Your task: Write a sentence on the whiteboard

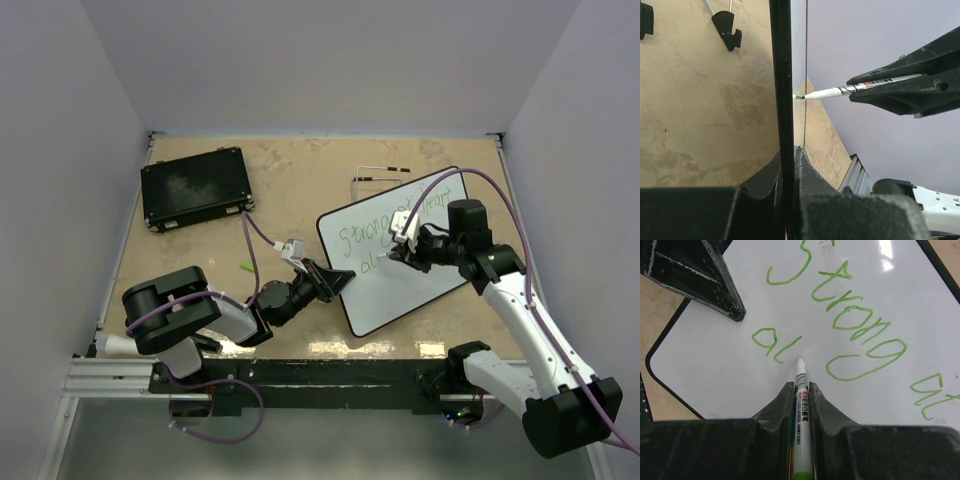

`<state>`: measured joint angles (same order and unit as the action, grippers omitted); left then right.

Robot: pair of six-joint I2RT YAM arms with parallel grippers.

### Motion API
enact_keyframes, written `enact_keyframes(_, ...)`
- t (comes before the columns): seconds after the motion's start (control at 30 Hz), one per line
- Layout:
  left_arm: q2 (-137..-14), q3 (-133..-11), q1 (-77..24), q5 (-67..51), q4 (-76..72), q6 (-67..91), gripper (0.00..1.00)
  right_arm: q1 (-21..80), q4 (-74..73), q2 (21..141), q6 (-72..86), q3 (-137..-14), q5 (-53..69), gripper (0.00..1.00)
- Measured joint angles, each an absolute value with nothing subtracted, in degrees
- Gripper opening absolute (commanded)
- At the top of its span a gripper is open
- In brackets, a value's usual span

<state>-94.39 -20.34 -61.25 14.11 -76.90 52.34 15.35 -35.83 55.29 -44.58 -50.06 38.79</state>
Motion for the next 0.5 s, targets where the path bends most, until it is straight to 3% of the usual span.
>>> enact_keyframes(0.5,-94.41,-20.34,-61.25,14.13,-76.84,52.51,0.00,15.35,-35.07,55.88,-44.64,-49.76,40.05,0.00)
